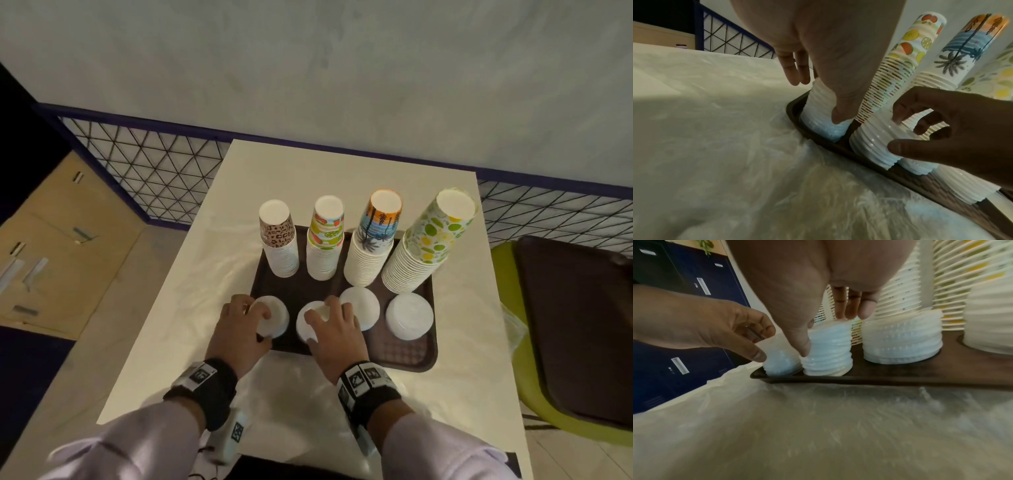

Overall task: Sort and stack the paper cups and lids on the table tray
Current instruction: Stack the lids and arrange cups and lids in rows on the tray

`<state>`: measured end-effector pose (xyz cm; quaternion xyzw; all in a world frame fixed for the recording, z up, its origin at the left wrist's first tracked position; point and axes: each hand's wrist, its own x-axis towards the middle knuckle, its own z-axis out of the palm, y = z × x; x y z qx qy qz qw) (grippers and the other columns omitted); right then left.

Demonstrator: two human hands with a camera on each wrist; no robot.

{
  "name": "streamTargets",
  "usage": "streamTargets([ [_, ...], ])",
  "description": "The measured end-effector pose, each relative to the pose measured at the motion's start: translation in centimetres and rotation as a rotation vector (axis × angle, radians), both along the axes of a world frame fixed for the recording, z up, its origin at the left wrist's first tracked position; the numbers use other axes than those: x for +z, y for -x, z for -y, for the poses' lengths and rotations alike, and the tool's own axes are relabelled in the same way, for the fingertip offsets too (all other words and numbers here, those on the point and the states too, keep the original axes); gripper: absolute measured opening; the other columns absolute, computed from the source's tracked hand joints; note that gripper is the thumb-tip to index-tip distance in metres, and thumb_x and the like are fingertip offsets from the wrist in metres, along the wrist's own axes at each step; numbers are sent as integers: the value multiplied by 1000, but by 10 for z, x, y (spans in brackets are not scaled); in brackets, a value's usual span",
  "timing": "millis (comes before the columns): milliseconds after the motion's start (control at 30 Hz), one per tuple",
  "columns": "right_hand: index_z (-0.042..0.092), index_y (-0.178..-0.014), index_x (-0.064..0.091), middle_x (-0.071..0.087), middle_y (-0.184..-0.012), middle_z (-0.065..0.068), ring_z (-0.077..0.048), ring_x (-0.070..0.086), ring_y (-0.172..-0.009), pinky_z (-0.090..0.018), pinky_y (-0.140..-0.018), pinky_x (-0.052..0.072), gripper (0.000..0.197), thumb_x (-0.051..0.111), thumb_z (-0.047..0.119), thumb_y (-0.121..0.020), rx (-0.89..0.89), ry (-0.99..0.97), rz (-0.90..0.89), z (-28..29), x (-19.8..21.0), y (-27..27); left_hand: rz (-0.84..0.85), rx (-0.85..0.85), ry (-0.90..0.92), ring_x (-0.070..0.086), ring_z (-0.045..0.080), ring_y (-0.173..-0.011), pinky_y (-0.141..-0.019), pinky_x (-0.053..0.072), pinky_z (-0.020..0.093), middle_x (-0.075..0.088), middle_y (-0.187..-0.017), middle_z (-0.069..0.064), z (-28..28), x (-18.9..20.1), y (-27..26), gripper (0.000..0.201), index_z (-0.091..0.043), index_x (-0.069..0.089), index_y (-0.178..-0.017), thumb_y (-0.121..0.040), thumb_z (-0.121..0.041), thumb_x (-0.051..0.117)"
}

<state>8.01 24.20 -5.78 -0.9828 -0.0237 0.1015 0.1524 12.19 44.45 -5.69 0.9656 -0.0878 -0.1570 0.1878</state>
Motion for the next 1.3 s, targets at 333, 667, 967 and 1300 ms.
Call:
streamTargets([
  [333, 30, -133, 44, 34, -147, -13, -34, 40, -125, -44, -101, 44, 52, 70, 34, -87, -35, 85, -4, -12, -1, -20, 13, 0, 34, 45, 33, -128, -103, 52, 40, 32, -145, 8, 6, -7, -10, 52, -21, 60, -125, -80, -31, 85],
  [667, 28, -131, 44, 39, -141, -14, -34, 44, -119, -44, -95, 46, 56, 72, 31, -83, -38, 130, 6, -19, -4, -36, 7, -1, 36, 51, 31, -123, -98, 53, 38, 39, -144, 6, 12, -6, -27, 53, -19, 57, -127, -83, -33, 83],
  [967, 28, -132, 44, 39, -146, -14, -34, 44, -123, -45, -98, 45, 55, 72, 34, -84, -57, 107, 16, -14, -6, -38, -27, -3, 56, 49, 31, -125, -100, 53, 40, 37, -147, 4, 14, -10, -29, 57, -23, 53, -132, -84, -34, 82],
  [1300, 27, -137, 45, 35, -151, -8, -31, 39, -132, -44, -107, 41, 59, 72, 38, -86, -117, -6, 37, -5, -3, -38, -62, 50, 168, 51, 30, -124, -100, 54, 42, 38, -147, 0, 7, -10, -32, 67, -26, 51, -132, -77, -33, 89],
])
